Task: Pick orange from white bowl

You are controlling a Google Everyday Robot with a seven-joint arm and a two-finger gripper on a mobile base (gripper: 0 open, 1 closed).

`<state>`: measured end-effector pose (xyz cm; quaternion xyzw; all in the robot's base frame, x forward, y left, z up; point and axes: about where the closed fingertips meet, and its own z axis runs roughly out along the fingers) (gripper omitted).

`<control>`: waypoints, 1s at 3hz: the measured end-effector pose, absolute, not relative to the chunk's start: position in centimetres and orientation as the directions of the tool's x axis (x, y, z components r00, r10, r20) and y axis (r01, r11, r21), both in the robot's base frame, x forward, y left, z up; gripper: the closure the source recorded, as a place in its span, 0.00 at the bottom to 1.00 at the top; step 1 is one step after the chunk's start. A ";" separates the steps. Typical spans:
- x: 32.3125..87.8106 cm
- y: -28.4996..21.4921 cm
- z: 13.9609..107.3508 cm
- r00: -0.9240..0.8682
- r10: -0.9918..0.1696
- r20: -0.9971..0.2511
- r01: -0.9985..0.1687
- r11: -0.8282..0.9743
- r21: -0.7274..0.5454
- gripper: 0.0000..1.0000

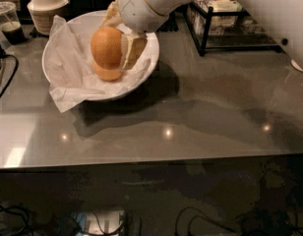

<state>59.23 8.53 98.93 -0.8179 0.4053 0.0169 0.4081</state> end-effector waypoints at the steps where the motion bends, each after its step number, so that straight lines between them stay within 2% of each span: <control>1: 56.2 7.0 101.1 0.620 -0.656 -0.430 -0.684 -0.182 -0.707 1.00; 3: 54.5 6.9 101.9 0.602 -0.656 -0.454 -0.675 -0.115 -0.729 1.00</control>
Offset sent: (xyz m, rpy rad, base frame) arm -0.1074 -0.0213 0.0657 0.3652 -0.1286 -0.2643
